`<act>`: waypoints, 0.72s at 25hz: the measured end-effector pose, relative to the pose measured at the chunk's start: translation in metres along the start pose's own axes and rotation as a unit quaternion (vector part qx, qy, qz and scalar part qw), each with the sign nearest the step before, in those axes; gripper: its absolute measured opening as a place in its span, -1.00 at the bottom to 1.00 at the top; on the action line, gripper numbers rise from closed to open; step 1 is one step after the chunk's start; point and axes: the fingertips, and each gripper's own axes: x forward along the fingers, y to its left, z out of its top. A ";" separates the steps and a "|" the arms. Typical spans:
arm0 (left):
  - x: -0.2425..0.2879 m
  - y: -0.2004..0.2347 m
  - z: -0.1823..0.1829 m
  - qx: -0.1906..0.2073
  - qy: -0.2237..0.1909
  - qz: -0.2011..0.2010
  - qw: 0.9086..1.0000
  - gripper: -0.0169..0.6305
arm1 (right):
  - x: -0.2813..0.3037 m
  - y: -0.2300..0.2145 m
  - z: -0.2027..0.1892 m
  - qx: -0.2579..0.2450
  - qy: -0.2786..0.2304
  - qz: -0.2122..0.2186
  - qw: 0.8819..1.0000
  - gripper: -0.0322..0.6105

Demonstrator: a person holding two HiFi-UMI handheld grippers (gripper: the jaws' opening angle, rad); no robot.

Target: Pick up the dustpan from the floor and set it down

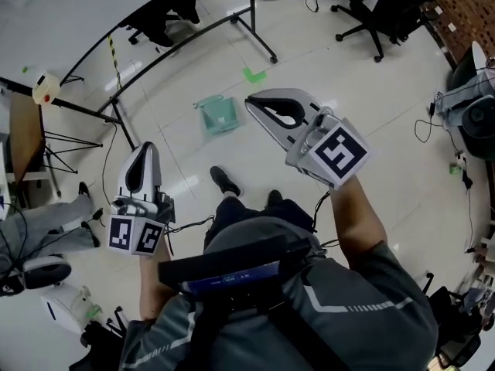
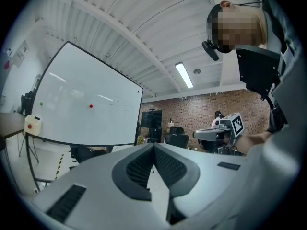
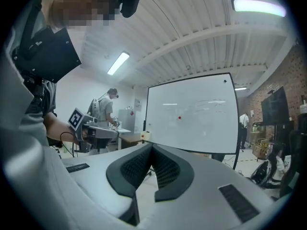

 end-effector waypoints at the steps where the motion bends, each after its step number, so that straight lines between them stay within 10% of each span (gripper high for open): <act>1: -0.007 -0.012 -0.008 -0.004 0.002 0.009 1.000 -0.87 | -0.012 0.003 -0.010 0.004 0.009 0.003 1.000 -0.84; 11: -0.079 -0.057 -0.022 -0.004 0.031 -0.005 0.999 -0.87 | -0.062 0.060 -0.007 0.014 -0.010 -0.028 0.999 -0.84; 18: -0.196 -0.005 -0.009 -0.005 0.002 -0.050 0.999 -0.87 | -0.028 0.174 0.010 -0.010 -0.006 -0.078 0.997 -0.84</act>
